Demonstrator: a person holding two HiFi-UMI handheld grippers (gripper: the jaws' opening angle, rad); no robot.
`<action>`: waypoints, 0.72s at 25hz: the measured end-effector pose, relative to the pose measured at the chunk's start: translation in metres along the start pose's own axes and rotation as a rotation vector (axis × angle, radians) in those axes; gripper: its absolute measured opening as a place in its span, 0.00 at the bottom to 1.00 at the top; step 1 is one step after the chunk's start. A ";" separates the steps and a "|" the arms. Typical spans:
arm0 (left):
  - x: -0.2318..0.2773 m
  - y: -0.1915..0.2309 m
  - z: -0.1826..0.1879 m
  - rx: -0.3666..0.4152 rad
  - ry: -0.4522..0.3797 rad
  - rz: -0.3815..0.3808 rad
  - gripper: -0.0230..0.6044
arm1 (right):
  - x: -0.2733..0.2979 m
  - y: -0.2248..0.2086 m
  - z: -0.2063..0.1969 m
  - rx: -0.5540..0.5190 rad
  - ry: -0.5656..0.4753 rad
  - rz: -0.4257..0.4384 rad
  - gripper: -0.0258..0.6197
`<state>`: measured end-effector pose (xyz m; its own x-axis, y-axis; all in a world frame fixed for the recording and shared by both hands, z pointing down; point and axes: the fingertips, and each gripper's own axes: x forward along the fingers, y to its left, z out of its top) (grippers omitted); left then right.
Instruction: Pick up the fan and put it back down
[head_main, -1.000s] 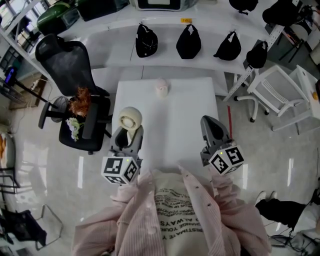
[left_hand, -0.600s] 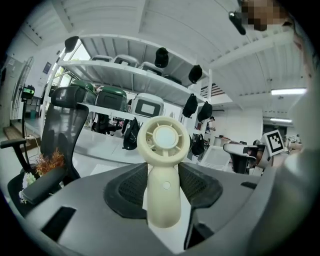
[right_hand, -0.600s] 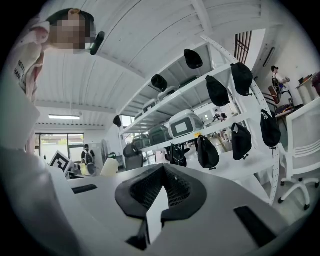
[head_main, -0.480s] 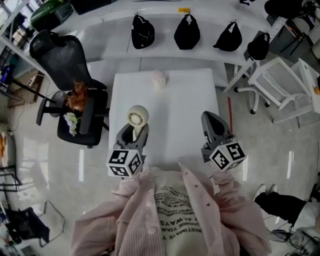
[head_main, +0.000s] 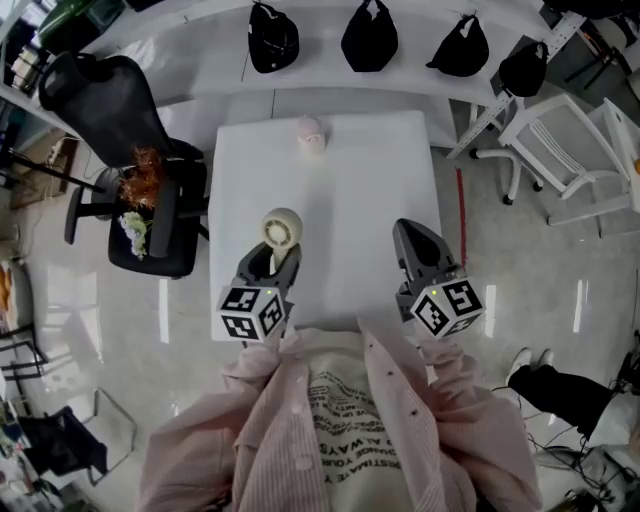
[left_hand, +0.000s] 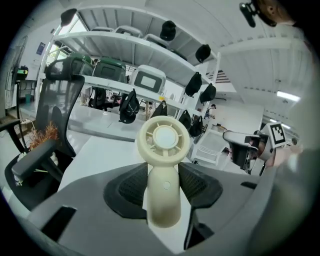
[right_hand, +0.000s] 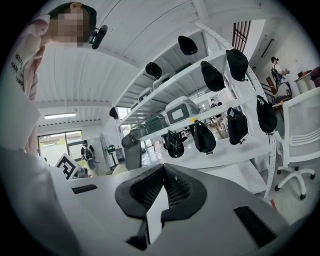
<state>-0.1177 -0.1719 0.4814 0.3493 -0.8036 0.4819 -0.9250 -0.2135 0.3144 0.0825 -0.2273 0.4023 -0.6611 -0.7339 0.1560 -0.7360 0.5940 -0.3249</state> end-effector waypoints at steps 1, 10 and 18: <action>0.004 0.001 -0.004 -0.004 0.013 -0.002 0.33 | 0.001 -0.001 -0.003 -0.001 0.010 0.001 0.04; 0.041 0.000 -0.047 -0.008 0.132 -0.032 0.33 | 0.009 -0.006 -0.037 0.023 0.081 0.002 0.04; 0.076 0.011 -0.091 -0.029 0.251 -0.018 0.33 | 0.013 -0.008 -0.068 0.034 0.151 0.001 0.04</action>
<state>-0.0883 -0.1846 0.5958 0.3955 -0.6359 0.6628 -0.9148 -0.2081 0.3463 0.0697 -0.2194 0.4700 -0.6782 -0.6738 0.2934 -0.7316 0.5814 -0.3560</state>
